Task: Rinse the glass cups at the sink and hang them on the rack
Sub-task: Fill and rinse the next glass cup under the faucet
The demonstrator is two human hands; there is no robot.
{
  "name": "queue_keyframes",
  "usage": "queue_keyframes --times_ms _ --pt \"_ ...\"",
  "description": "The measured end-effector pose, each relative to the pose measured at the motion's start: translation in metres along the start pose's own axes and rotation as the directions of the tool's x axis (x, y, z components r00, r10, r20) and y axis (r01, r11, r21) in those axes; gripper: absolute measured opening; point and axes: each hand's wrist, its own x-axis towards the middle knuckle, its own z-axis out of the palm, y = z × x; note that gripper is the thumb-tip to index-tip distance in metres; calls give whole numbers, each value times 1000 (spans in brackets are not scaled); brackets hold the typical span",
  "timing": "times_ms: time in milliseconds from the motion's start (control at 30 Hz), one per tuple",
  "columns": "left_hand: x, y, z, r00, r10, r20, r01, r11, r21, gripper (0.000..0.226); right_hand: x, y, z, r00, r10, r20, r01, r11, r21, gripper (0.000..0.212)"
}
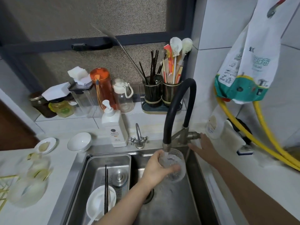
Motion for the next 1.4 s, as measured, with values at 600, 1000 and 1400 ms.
queue_keyframes --times_ms 600,1000,1400 --pt "7 -4 0 1000 10 -4 -10 999 45 77 93 94 31 993 61 104 -66 997 51 116" --pt "-1 -9 -9 993 -118 16 118 993 -11 71 -67 -37 37 967 60 246 -134 946 295 28" --pt "-26 -11 -24 818 -519 248 568 797 -205 47 -118 -50 58 929 127 348 -270 876 399 17"
